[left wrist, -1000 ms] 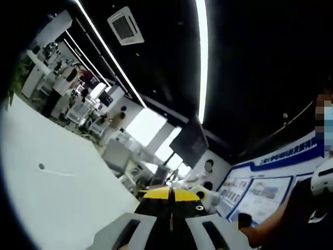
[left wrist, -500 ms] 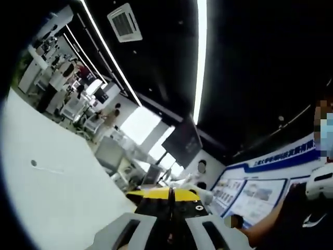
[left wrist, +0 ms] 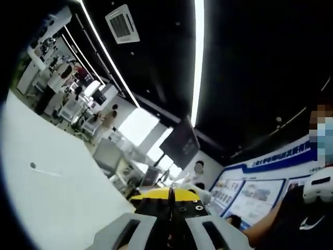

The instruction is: Compare the silicone blocks by pressing each to a similar depth, holding the contact briefly, and releasing to observe deformation and rebound differences across the visible hardness samples.

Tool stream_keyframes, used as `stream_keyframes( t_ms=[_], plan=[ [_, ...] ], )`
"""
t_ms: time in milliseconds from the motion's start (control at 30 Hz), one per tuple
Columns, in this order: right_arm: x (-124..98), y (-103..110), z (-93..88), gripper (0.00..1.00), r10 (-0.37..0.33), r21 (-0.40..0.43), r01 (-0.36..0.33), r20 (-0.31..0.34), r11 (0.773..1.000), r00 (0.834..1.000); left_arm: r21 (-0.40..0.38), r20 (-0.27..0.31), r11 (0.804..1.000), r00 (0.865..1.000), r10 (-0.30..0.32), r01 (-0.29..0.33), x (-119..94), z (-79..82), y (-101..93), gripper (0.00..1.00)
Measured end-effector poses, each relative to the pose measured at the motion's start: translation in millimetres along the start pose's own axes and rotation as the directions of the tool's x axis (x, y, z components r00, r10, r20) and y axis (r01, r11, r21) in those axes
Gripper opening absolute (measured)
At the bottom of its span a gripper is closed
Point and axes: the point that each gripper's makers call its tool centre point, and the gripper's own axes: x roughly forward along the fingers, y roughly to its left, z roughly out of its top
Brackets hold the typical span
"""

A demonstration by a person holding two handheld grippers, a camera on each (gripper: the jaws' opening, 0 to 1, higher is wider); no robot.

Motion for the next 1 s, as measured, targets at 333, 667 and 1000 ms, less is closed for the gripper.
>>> stream_keyframes(
  t_ms=[333, 667, 1000],
  plan=[
    [-4.9, -1.0, -4.8, 0.31, 0.004, 0.025, -0.003, -0.028, 1.0, 1.0, -0.021, -0.005, 0.999, 0.999, -0.032, 0.032, 5.6, -3.6, -8.3, 0.0],
    [-1.9, 2.9, -9.4, 0.19, 0.024, 0.081, -0.015, -0.106, 0.997, 0.994, -0.003, -0.008, 1.0, 1.0, -0.003, 0.003, 1.3, -2.8, -2.0, 0.0],
    [1.5, 5.0, -16.8, 0.13, 0.036, 0.086, -0.024, -0.143, 0.996, 0.989, 0.032, -0.016, 0.999, 0.999, 0.028, -0.027, -6.5, -5.4, 1.7, 0.0]
  ],
)
